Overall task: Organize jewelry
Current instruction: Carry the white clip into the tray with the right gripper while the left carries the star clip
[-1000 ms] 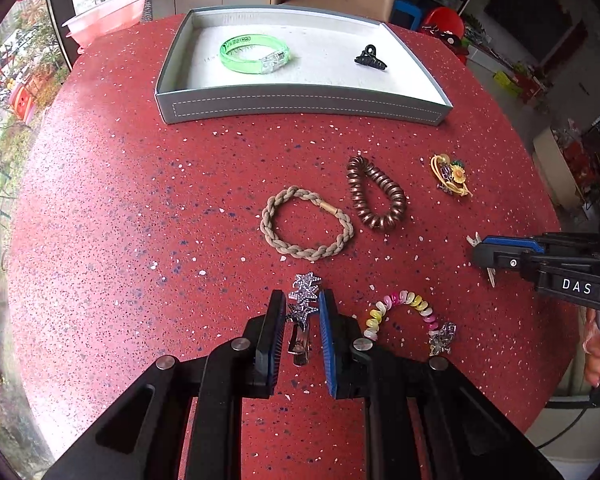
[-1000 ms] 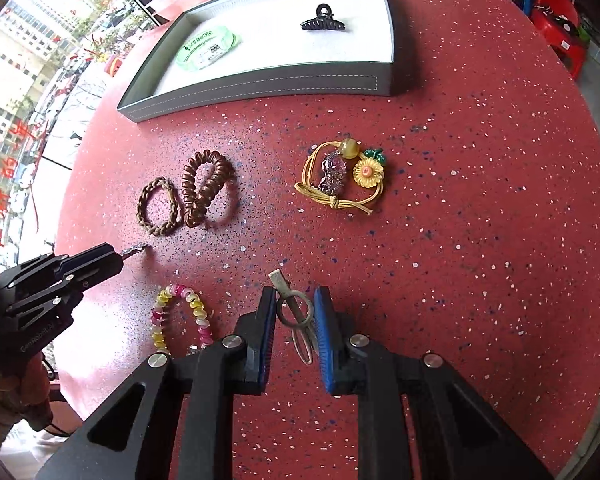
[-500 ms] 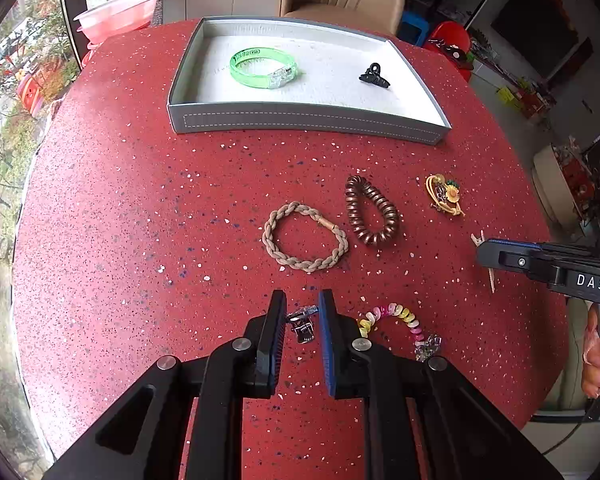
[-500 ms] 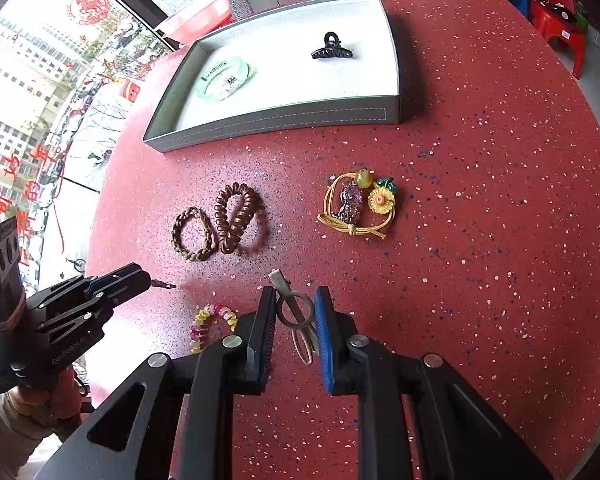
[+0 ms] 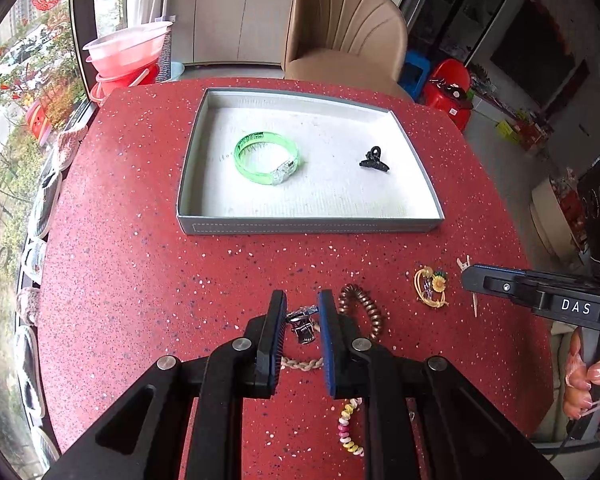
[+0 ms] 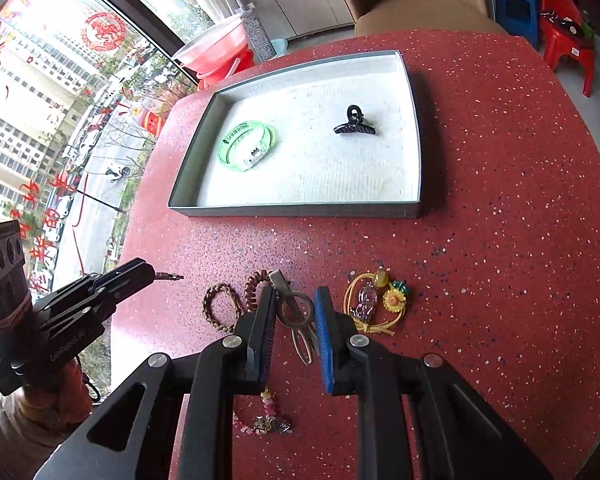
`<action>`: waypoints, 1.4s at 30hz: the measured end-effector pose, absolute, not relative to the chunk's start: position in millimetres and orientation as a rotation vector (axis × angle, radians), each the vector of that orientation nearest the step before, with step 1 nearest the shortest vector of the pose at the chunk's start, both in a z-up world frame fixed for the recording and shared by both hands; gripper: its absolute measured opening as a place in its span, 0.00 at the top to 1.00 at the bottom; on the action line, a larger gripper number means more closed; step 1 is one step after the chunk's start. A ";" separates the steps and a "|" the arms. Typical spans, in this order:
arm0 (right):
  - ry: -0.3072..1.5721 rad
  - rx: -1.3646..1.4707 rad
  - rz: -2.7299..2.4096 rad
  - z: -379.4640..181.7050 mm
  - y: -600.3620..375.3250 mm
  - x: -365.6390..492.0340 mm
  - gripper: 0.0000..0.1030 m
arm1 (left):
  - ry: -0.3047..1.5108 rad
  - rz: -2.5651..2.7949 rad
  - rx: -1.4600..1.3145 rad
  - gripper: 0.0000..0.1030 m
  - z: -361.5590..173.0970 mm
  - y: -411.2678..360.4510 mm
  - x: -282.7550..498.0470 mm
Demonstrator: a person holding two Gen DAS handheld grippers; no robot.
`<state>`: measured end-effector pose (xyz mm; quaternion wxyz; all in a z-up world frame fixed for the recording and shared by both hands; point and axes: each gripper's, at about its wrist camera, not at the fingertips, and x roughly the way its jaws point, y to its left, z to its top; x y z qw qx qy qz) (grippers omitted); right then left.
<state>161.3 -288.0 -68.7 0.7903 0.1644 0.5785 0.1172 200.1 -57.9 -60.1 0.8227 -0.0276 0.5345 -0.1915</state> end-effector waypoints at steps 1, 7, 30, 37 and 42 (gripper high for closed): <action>1.240 0.352 0.254 -67.6 -287.6 167.3 0.80 | 1.128 -0.406 -0.062 0.66 -57.4 -58.2 205.7; 1.218 0.354 0.267 -65.4 -285.7 207.3 0.80 | 1.082 -0.398 -0.072 0.66 -49.8 -67.2 246.2; 1.329 0.400 0.218 -135.1 -313.8 295.3 0.80 | 1.272 -0.401 -0.071 0.66 -122.3 -119.9 333.2; 1.342 0.405 0.190 -145.0 -323.7 308.1 0.80 | 1.297 -0.328 -0.035 0.66 -138.7 -126.4 350.0; 1.325 0.387 0.168 -143.8 -328.5 316.8 0.79 | 1.276 -0.292 -0.015 0.66 -142.9 -127.2 358.4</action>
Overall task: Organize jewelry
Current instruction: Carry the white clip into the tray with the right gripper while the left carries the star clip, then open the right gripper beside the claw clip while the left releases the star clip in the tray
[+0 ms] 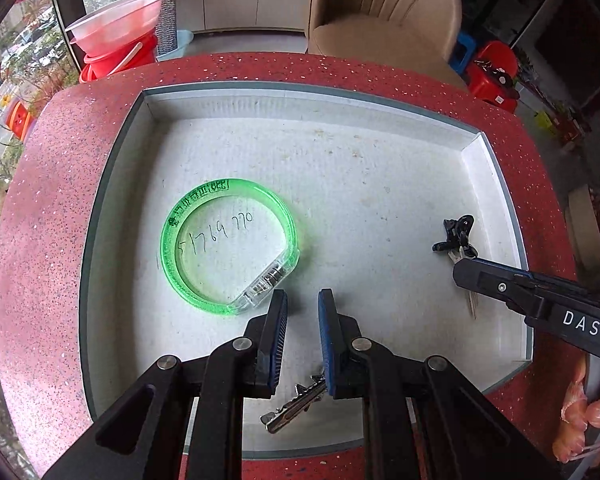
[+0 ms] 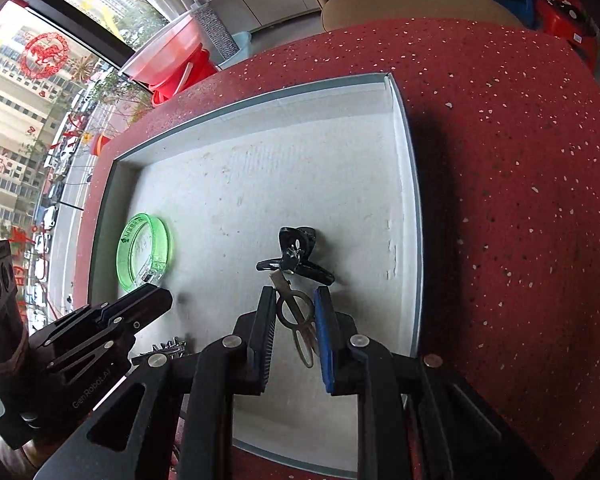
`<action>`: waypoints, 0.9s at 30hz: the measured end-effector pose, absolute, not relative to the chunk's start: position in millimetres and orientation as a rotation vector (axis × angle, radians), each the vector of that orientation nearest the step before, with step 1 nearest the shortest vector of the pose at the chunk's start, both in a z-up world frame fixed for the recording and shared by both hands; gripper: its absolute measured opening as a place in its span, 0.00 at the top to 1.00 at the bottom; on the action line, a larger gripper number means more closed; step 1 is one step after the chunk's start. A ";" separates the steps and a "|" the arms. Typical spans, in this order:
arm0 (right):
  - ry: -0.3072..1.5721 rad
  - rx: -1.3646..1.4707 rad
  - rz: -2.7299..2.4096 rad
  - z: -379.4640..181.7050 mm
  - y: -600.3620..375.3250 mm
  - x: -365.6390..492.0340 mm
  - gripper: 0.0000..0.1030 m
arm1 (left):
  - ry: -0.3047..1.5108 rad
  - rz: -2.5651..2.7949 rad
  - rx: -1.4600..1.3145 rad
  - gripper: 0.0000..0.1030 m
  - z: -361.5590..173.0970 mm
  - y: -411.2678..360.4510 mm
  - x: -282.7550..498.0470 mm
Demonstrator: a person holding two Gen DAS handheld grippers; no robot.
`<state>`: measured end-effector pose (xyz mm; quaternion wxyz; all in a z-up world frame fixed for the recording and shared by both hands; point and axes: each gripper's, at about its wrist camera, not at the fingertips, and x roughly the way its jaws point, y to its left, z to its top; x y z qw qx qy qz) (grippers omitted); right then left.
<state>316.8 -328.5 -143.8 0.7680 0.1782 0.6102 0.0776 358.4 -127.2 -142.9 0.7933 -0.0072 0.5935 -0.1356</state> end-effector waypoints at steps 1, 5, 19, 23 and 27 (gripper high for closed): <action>1.323 0.381 0.167 -143.6 -328.6 318.5 0.79 | 1.267 -0.282 -0.002 0.66 -142.8 -128.0 359.3; 1.322 0.367 0.166 -143.4 -327.7 321.4 0.79 | 1.245 -0.261 0.059 0.66 -142.4 -134.2 359.3; 1.283 0.478 0.210 -126.2 -331.6 306.7 0.42 | 1.107 -0.225 0.142 0.66 -106.3 -134.5 331.2; 1.263 0.497 0.219 -115.9 -330.8 299.4 0.39 | 1.094 -0.212 0.109 0.65 -95.7 -124.3 322.4; 1.240 0.514 0.225 -105.0 -328.2 289.8 0.38 | 1.089 -0.198 0.071 0.56 -87.1 -111.3 312.0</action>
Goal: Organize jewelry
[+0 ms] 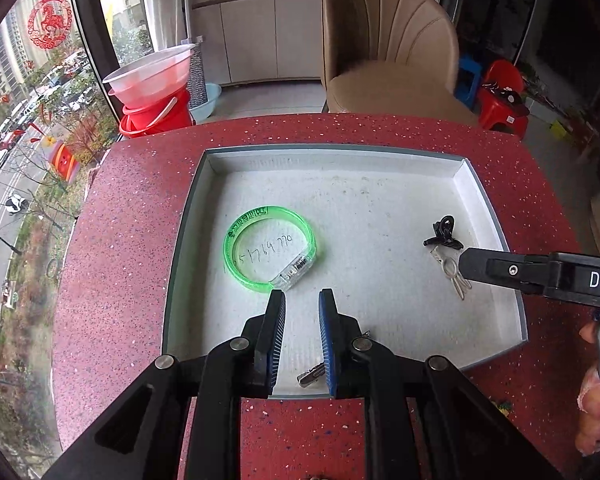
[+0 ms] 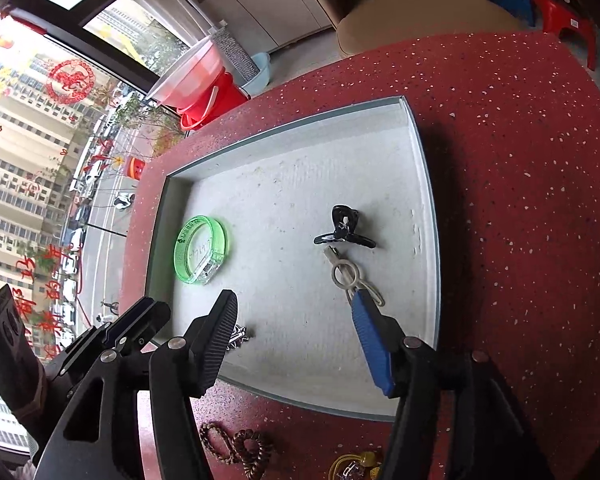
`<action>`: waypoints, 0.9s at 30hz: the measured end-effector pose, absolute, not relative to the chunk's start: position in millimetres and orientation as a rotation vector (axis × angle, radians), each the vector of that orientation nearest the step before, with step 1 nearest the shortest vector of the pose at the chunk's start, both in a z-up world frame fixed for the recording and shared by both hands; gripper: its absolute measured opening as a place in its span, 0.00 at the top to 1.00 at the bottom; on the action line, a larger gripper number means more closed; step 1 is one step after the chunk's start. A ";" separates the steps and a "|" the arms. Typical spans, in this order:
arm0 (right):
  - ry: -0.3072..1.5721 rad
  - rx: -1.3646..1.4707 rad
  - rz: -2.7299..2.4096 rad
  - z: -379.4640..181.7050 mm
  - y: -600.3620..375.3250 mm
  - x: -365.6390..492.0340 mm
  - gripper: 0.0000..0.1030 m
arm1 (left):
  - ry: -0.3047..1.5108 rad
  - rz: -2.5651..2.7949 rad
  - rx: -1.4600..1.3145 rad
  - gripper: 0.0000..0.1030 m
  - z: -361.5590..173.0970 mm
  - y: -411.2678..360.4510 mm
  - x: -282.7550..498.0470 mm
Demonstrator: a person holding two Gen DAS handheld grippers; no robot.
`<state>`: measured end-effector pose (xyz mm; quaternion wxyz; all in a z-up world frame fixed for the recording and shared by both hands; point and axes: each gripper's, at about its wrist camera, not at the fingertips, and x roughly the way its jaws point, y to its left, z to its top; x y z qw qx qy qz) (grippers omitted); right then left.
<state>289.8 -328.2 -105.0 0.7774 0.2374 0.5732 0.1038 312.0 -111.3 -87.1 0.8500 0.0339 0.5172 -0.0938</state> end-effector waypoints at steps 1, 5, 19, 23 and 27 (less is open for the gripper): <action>1.236 0.514 0.226 -102.6 -327.2 287.0 0.38 | 1.088 -0.195 0.064 0.19 -85.1 -108.5 310.1; 1.218 0.517 0.227 -92.7 -323.7 274.6 0.38 | 1.037 -0.174 0.055 0.00 -72.7 -97.8 294.4; 1.142 0.548 0.219 -67.8 -320.9 213.8 0.12 | 1.141 -0.170 0.017 0.00 -79.4 -66.0 251.7; 1.116 0.516 0.192 -63.2 -319.5 193.0 0.11 | 1.168 -0.174 0.025 0.00 -85.3 -59.3 235.3; 1.106 0.525 0.191 -60.9 -319.7 177.9 0.11 | 1.175 -0.163 0.057 0.00 -89.1 -55.2 221.2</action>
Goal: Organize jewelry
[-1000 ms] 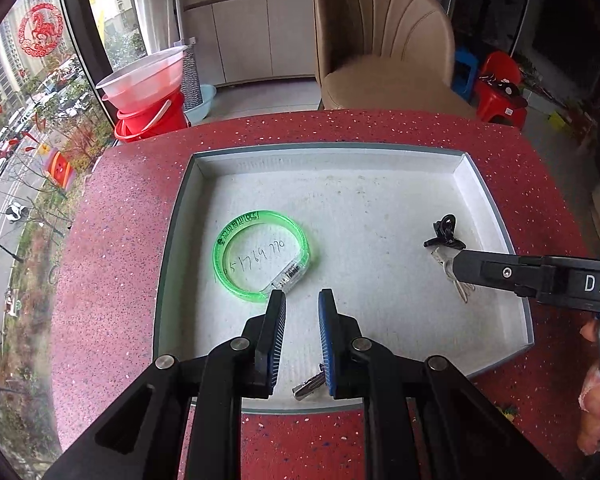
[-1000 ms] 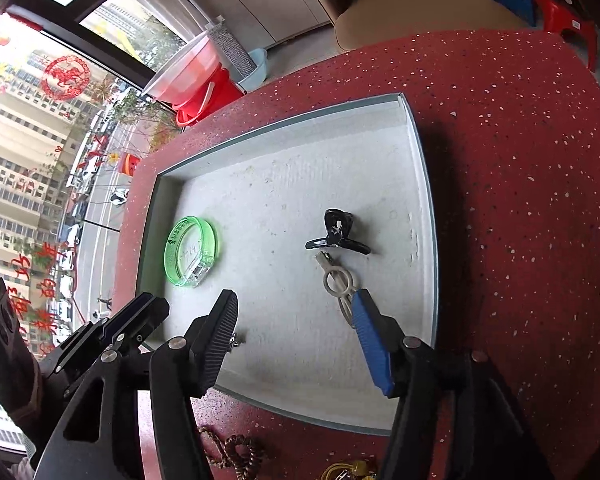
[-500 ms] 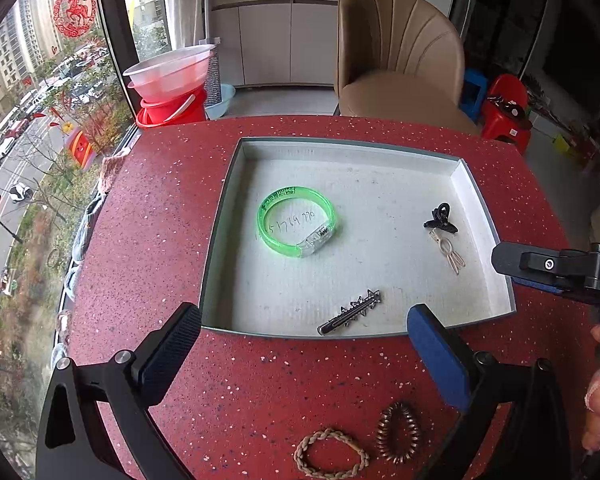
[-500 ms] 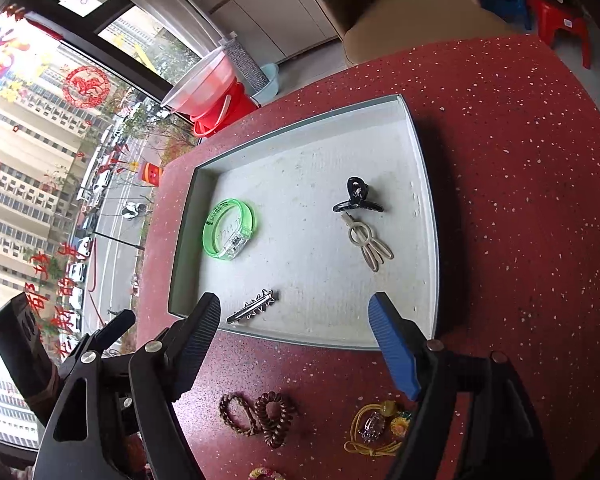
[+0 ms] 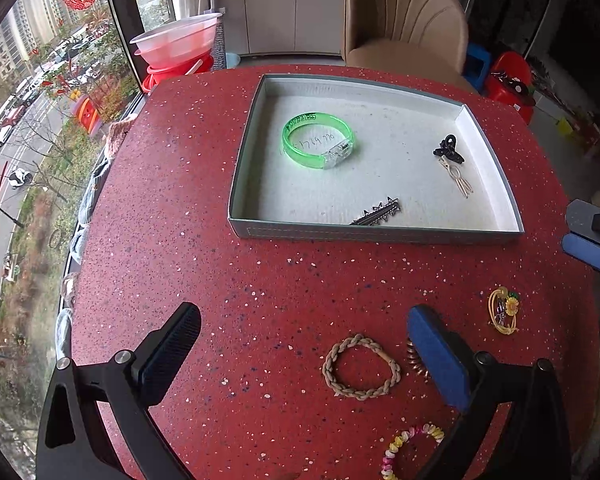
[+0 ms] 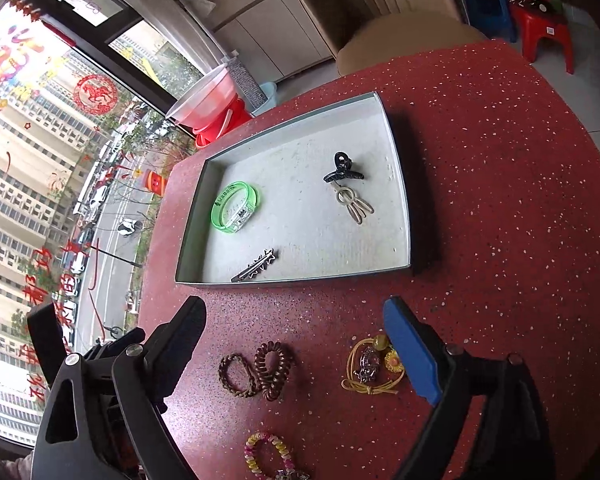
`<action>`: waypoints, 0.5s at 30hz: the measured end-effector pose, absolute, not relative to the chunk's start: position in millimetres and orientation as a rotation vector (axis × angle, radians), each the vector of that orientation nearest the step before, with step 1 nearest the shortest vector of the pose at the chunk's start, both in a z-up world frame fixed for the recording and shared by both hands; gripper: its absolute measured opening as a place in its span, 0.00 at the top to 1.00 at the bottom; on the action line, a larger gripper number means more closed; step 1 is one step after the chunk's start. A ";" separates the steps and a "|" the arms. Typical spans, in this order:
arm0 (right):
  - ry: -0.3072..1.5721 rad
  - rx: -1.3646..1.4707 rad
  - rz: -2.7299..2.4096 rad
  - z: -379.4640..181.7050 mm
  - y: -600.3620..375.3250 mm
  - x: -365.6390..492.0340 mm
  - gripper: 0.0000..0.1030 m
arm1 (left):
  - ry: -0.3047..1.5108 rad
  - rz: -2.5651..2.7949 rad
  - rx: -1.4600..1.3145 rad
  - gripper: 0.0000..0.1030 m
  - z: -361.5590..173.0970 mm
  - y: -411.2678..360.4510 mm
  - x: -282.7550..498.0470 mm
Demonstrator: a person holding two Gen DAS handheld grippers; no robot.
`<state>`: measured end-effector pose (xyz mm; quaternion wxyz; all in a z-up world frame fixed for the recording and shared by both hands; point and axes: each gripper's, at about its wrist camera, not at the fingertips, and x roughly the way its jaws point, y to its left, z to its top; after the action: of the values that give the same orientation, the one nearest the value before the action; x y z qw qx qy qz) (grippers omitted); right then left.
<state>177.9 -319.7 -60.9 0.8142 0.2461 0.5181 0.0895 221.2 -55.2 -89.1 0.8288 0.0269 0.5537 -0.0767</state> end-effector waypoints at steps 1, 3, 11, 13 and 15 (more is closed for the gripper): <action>1.102 0.526 0.186 -60.5 -319.6 174.5 0.11 | 1.174 -0.159 0.070 0.00 -89.7 -54.8 218.0; 1.104 0.528 0.177 -60.8 -320.0 168.2 0.11 | 1.176 -0.153 0.090 0.00 -91.6 -54.4 212.3; 1.225 0.496 0.138 -79.4 -319.6 144.6 0.11 | 1.253 -0.129 0.075 0.00 -112.1 -41.7 195.4; 1.260 0.485 0.114 -87.2 -320.7 138.9 0.11 | 1.271 -0.124 0.072 0.00 -118.1 -39.0 192.3; 1.291 0.477 0.086 -95.9 -324.0 133.8 0.11 | 1.287 -0.130 0.075 0.00 -123.2 -38.1 189.7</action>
<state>133.8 -324.0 -95.9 0.7717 0.2200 0.5954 0.0395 189.7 -38.1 -123.2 0.7975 0.0349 0.5993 -0.0606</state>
